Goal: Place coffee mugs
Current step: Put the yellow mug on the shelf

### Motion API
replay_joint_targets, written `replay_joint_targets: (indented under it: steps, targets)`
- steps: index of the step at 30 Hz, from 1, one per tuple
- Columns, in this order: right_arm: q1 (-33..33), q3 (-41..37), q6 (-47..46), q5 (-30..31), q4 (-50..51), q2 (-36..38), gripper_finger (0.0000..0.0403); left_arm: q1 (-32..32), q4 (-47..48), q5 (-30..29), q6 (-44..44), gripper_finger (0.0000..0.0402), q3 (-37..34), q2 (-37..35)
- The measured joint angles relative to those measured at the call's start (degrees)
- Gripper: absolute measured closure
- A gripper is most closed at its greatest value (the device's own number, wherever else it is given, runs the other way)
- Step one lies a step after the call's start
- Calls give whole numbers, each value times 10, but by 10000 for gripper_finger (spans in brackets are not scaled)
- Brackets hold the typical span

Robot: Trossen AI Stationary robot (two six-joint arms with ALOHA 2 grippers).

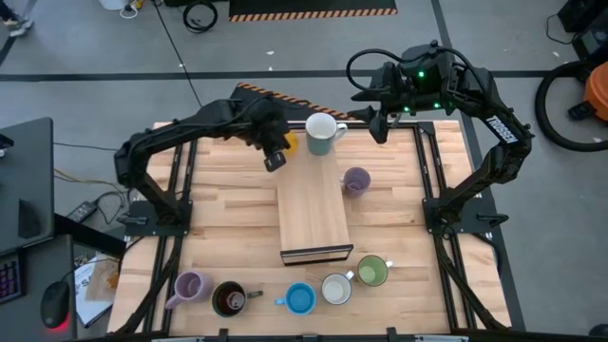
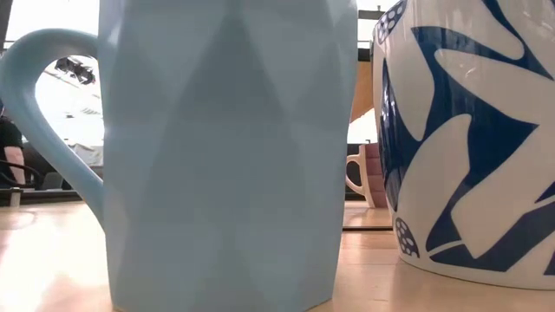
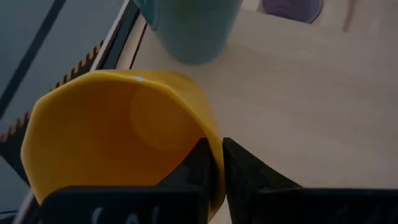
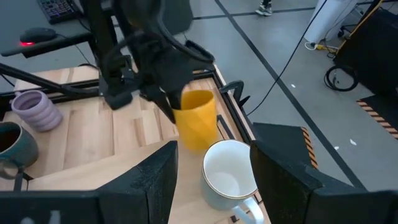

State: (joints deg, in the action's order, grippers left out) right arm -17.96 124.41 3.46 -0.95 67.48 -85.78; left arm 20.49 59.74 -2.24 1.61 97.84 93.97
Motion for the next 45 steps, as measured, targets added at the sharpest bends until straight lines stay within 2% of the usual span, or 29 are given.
replay_joint_targets:
  steps: [4, 11, 28, 45]
  targets:
    - [0, 0, -7, 0, -2, 0, 196, 0, 27, -22, 34, 370, 39, 38]
    - [0, 0, -10, 0, -3, 0, 196, 0, 79, -23, 36, 370, 91, 84]
    - [0, 0, -9, 0, -22, 0, 196, 0, 92, -35, 51, 363, 94, 91]
    - [0, 0, -8, 0, -23, 0, 196, -8, 58, -48, 34, 320, 94, 94]
